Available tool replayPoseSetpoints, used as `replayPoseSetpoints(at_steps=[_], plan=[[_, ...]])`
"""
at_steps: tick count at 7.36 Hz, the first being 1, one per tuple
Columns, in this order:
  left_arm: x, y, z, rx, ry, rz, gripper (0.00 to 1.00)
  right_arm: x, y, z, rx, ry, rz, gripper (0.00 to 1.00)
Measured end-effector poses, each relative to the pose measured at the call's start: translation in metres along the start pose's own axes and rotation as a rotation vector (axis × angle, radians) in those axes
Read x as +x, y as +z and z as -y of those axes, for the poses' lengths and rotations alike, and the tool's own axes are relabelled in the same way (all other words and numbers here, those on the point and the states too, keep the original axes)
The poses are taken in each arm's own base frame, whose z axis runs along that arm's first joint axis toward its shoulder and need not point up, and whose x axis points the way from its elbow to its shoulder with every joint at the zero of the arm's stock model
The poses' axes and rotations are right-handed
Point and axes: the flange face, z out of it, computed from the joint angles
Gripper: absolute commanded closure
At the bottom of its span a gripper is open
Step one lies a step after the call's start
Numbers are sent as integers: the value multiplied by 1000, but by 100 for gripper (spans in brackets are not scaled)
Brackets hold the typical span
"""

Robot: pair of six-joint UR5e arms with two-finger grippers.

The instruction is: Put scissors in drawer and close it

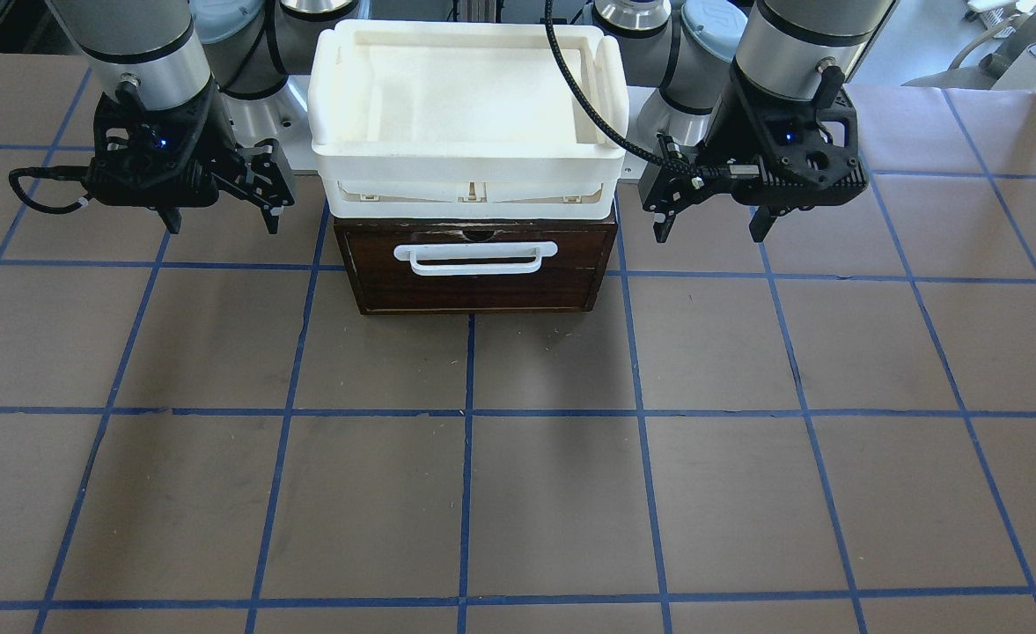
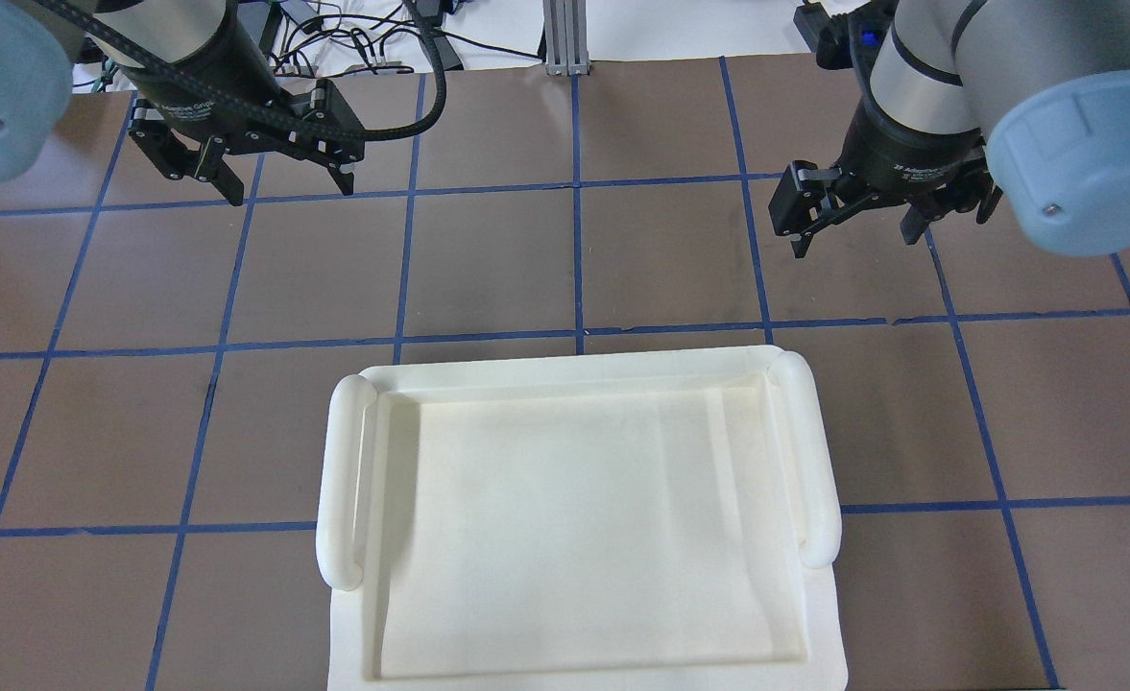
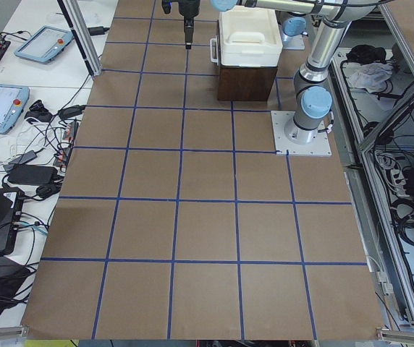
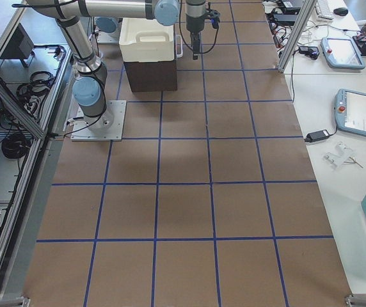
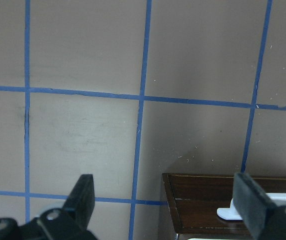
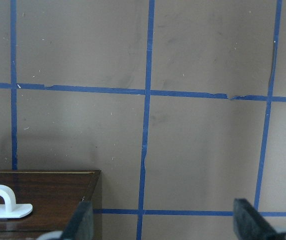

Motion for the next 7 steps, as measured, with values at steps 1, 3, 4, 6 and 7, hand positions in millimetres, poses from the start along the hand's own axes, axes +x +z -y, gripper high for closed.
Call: replayPoseSetpoints(at_steps=[1, 3, 4, 6, 7], plan=[[1, -2, 0, -6, 21, 2, 0, -3, -6, -3, 11, -28, 33, 0], [0, -5, -3, -16, 33, 4, 0, -7, -11, -6, 20, -44, 64, 0], [0, -7, -6, -16, 34, 4, 0, -7, -11, -6, 20, -43, 68, 0], [-1, -10, -12, -13, 34, 6, 0, -7, -9, -7, 15, -37, 70, 0], [-1, -10, -13, -12, 34, 7, 0, -7, -8, -7, 13, -34, 70, 0]])
